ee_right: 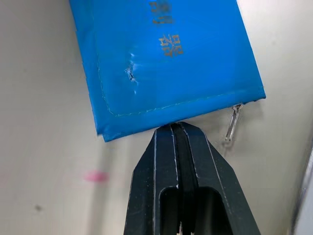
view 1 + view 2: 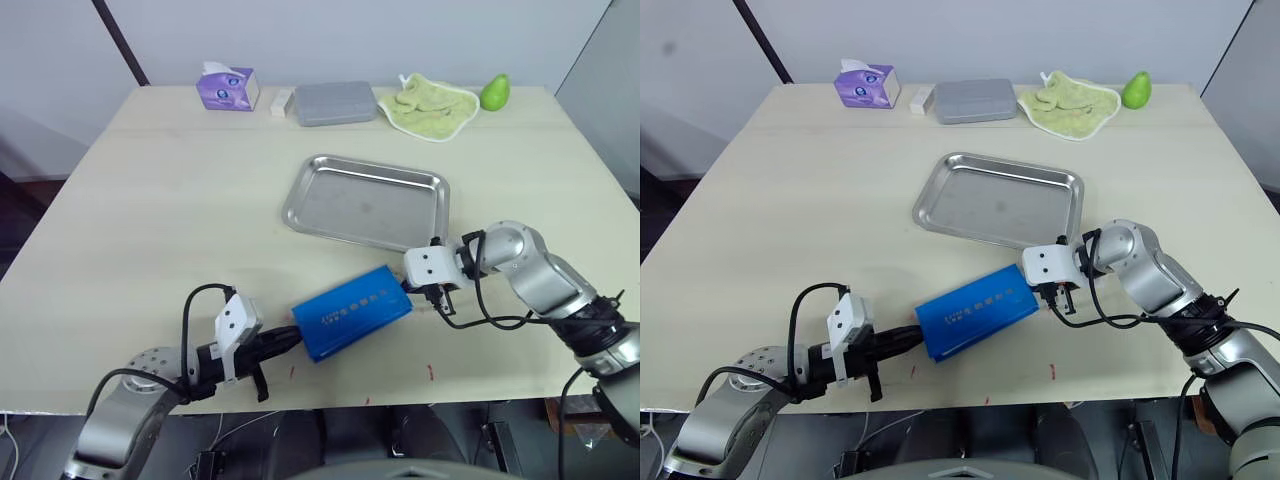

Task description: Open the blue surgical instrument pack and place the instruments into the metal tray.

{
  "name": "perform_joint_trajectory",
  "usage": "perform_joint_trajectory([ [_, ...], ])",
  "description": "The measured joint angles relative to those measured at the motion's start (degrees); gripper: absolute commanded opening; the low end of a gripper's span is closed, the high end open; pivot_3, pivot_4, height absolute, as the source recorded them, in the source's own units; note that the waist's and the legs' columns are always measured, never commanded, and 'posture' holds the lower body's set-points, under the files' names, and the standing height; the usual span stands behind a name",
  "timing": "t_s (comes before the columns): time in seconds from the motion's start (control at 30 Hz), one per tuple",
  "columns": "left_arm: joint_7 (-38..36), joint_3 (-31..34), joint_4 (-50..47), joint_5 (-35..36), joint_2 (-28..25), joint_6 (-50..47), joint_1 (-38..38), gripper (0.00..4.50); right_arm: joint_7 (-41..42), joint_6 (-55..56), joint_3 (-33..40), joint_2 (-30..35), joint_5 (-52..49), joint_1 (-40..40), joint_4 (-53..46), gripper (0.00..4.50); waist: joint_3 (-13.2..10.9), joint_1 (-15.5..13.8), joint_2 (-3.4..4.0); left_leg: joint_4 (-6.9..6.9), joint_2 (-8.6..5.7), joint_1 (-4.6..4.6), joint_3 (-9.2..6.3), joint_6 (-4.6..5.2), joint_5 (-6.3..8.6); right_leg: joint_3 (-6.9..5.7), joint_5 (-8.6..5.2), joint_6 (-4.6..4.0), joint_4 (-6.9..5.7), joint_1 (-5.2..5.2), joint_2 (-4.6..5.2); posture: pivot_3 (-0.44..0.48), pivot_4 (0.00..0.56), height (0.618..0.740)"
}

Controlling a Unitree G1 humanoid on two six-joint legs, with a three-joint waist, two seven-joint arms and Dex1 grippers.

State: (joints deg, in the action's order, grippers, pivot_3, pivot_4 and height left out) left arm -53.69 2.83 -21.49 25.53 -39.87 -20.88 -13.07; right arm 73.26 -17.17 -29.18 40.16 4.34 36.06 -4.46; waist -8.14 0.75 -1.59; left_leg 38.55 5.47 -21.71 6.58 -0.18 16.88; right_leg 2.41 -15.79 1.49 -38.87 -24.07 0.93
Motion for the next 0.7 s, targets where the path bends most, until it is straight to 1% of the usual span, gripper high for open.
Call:
perform_joint_trajectory([
  [0.17,-1.9,0.0,3.1,-0.8,-0.4,2.5,1.9,0.09,0.0,-3.0,1.4,0.4,-0.6,-3.1,-3.9,0.0,0.0,-0.1,0.0,0.01,-0.01,-0.01,-0.01,0.0,0.0,-0.02,0.0,0.01,-0.01,0.0,0.01,0.0,0.15,0.74],
  [0.43,-5.3,-1.2,9.2,-3.1,-0.7,4.8,8.4,0.09,-2.8,-10.5,5.1,1.1,-2.4,-10.6,-12.3,0.0,0.0,-0.2,0.0,0.1,-0.02,-0.04,-0.06,0.02,0.01,-0.05,0.01,0.02,-0.02,0.04,0.01,0.0,0.15,0.74],
  [0.7,-7.3,-3.3,11.0,-3.9,-0.6,4.7,11.9,0.09,-5.3,-15.8,8.0,3.5,-5.1,-17.2,-19.6,0.0,0.0,-0.3,0.0,0.1,-0.03,-0.08,-0.09,0.03,0.02,-0.06,0.01,0.03,-0.01,0.03,0.02,0.0,0.15,0.74],
])
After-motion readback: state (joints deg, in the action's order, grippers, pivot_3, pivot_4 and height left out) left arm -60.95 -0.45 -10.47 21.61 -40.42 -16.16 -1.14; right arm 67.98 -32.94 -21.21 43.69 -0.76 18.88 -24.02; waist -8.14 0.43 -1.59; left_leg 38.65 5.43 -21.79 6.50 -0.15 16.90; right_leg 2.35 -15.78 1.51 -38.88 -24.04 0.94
